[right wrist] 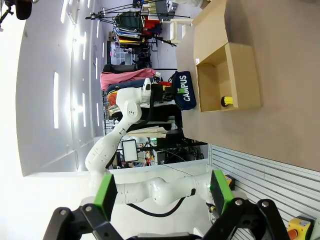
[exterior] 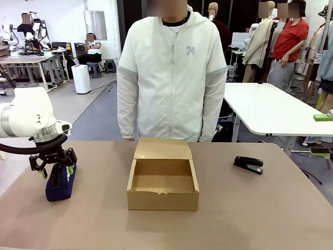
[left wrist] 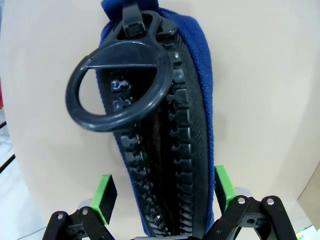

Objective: Pack the items into the box.
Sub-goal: Pick up the item indicated by the person and place it inside the Mailer Box.

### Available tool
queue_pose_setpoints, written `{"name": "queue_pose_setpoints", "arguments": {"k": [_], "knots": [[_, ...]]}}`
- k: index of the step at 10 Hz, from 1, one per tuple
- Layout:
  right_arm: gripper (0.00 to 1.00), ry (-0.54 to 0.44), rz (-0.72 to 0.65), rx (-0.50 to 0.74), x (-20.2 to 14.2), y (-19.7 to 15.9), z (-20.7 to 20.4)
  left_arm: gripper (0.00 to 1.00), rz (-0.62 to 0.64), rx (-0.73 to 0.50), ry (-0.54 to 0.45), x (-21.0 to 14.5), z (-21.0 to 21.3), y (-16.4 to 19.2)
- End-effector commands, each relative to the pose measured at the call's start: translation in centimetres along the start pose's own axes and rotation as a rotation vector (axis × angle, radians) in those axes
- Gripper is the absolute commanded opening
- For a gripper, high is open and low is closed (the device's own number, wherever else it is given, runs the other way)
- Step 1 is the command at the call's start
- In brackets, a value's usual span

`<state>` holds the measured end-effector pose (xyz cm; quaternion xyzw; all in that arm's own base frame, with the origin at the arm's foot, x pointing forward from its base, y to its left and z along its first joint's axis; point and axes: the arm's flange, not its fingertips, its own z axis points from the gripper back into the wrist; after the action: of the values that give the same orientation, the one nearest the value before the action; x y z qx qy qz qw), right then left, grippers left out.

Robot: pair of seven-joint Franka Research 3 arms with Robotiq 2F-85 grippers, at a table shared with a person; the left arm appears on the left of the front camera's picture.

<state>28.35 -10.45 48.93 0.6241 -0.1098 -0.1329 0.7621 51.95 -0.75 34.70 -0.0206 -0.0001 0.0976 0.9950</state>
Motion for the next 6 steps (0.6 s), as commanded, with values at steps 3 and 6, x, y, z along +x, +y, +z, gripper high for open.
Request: {"name": "queue_pose_setpoints", "arguments": {"k": [3,6], "knots": [[1.0,0.007,0.0,-0.006,-0.22,0.12,0.24,0.36,0.003,-0.001,-0.003,-0.02,-0.04,0.15],[1.0,0.007,0.0,-0.006,-0.22,0.12,0.24,0.0,-0.005,0.008,-0.008,-0.17,-0.13,0.08]]}}
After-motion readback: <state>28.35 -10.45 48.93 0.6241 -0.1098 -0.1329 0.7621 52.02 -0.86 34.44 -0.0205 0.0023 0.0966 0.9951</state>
